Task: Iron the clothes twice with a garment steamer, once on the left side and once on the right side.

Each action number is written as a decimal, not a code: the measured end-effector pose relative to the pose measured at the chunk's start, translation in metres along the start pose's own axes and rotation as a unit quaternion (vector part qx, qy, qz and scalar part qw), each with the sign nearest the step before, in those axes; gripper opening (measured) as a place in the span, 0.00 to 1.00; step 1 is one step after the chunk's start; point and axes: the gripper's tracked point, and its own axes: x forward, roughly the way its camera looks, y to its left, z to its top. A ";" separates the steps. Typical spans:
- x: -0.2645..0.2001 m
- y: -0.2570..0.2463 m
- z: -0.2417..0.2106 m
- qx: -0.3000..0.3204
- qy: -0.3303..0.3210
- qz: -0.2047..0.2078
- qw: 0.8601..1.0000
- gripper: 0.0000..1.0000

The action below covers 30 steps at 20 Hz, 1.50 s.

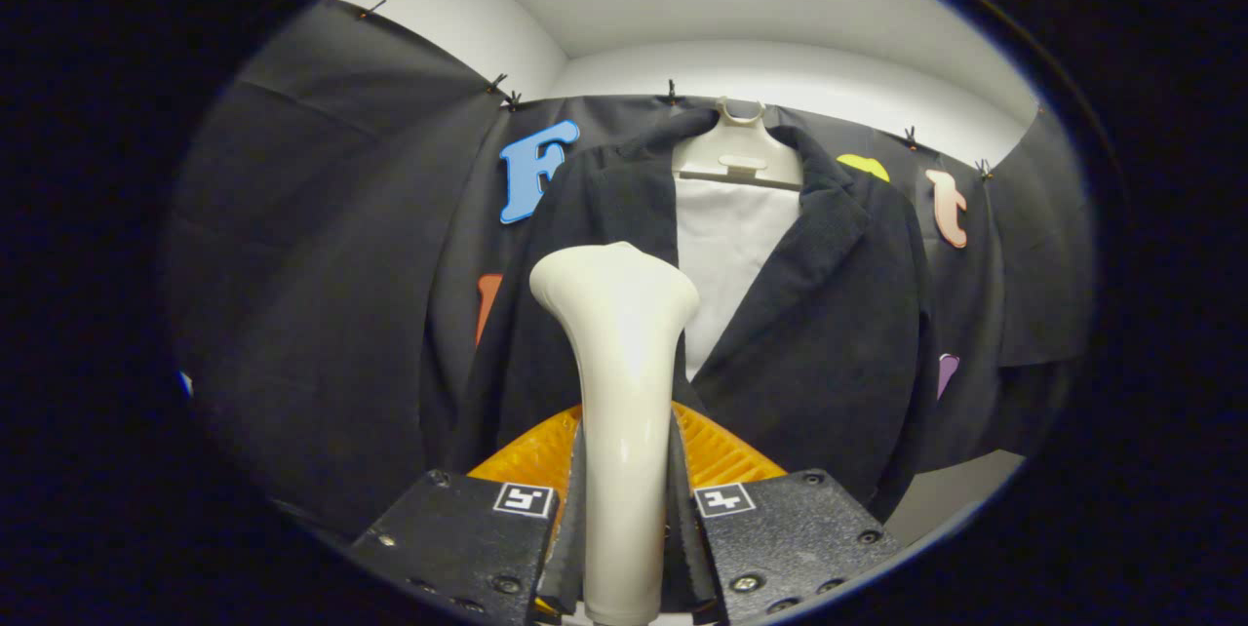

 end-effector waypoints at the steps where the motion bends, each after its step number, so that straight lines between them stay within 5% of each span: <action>1: -0.003 0.000 -0.008 0.000 0.008 0.000 1.000 0.39; 30: -0.065 0.004 -0.145 -0.017 0.146 0.026 0.989 0.39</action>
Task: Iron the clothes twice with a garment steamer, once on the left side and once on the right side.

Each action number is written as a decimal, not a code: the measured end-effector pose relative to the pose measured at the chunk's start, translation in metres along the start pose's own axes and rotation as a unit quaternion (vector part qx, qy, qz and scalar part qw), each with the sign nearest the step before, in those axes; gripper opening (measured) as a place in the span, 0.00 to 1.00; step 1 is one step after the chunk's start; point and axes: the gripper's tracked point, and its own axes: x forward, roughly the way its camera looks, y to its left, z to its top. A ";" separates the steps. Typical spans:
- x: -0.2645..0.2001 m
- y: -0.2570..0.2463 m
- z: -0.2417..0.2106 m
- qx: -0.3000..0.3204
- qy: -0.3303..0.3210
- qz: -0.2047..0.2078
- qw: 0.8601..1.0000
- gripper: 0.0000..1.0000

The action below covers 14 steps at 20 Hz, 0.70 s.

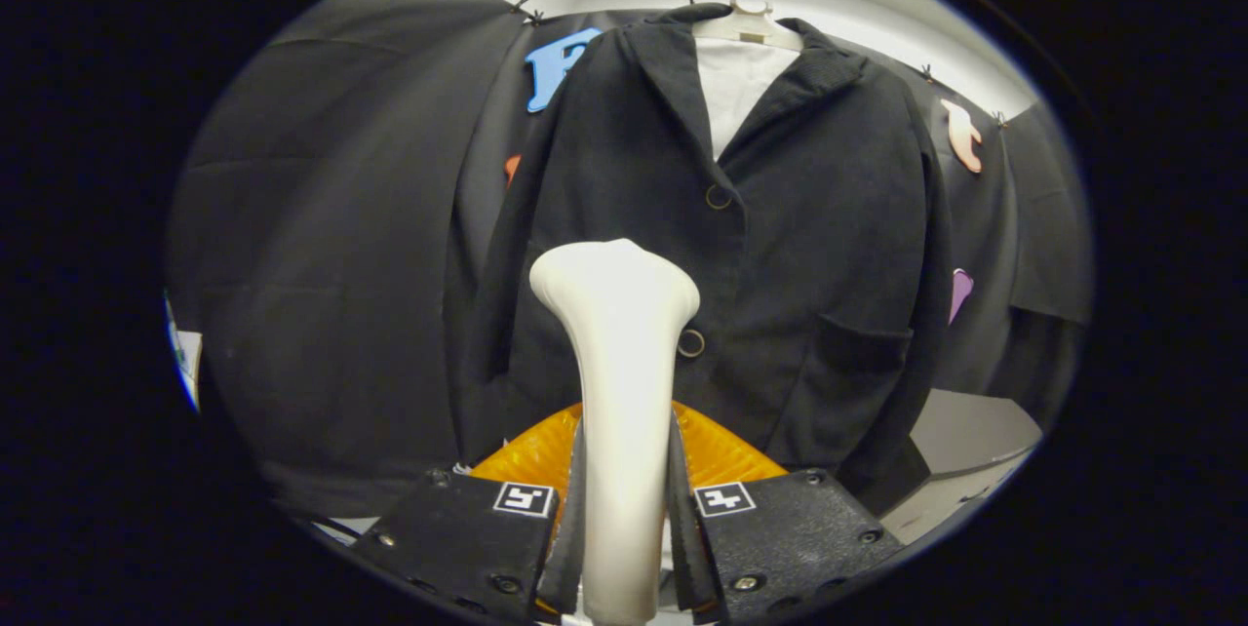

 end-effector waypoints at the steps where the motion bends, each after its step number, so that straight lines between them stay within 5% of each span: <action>1: -0.002 0.000 -0.004 -0.002 0.004 0.001 1.000 0.39; 14: 0.001 -0.005 -0.081 -0.023 0.083 0.000 0.996 0.39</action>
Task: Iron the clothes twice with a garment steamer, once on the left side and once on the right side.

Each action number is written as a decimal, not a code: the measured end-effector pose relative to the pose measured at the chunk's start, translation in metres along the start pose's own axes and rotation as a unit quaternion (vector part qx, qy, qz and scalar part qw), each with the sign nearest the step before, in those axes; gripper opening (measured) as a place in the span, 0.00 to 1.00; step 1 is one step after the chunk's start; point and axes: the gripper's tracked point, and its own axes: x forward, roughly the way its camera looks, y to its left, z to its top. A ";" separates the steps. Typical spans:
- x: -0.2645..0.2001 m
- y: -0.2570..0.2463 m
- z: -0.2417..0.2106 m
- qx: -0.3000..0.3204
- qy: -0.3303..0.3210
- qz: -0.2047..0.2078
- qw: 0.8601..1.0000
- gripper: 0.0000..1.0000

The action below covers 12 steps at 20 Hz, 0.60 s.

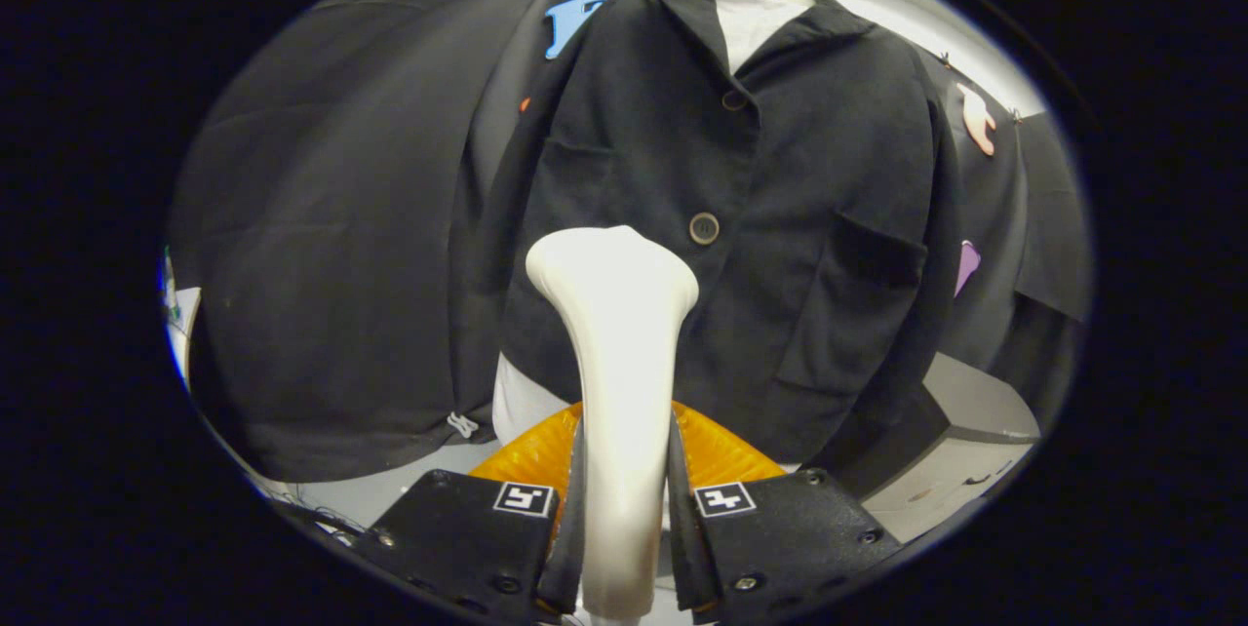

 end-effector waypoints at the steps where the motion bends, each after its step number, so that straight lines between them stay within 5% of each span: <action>1: 0.003 -0.001 -0.013 -0.002 0.011 0.000 1.000 0.39; 8: -0.001 0.006 -0.061 0.016 0.052 0.030 0.998 0.39; 12: -0.061 -0.018 -0.046 0.050 0.007 0.030 0.998 0.39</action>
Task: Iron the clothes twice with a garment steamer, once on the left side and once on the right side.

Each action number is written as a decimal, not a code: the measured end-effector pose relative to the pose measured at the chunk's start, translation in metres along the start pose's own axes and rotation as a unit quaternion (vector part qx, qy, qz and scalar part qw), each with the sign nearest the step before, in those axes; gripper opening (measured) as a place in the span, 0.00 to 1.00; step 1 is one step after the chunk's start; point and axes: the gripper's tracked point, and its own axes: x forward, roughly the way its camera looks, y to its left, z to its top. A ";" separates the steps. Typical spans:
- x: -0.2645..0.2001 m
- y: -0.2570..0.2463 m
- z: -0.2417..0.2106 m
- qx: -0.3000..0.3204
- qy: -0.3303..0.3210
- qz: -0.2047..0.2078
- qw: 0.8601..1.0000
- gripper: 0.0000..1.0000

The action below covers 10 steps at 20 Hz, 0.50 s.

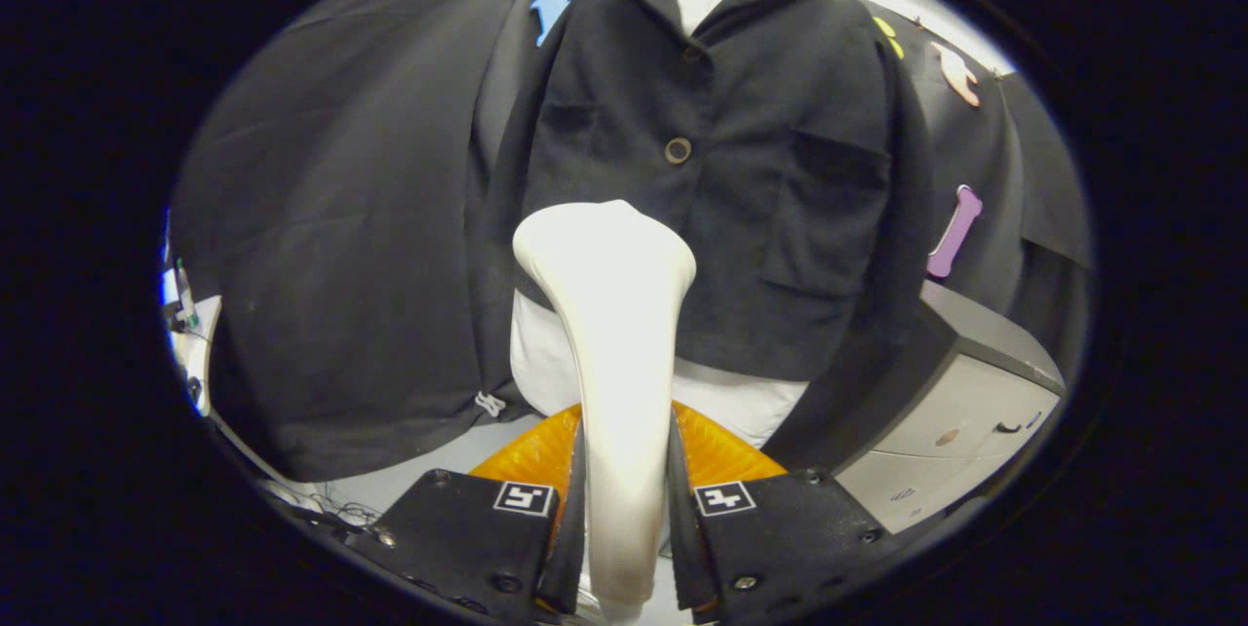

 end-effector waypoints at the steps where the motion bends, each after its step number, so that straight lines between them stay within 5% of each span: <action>1: -0.017 -0.012 0.006 0.009 -0.012 -0.004 1.000 0.39; 10: -0.154 -0.175 0.020 0.056 -0.048 -0.142 0.987 0.39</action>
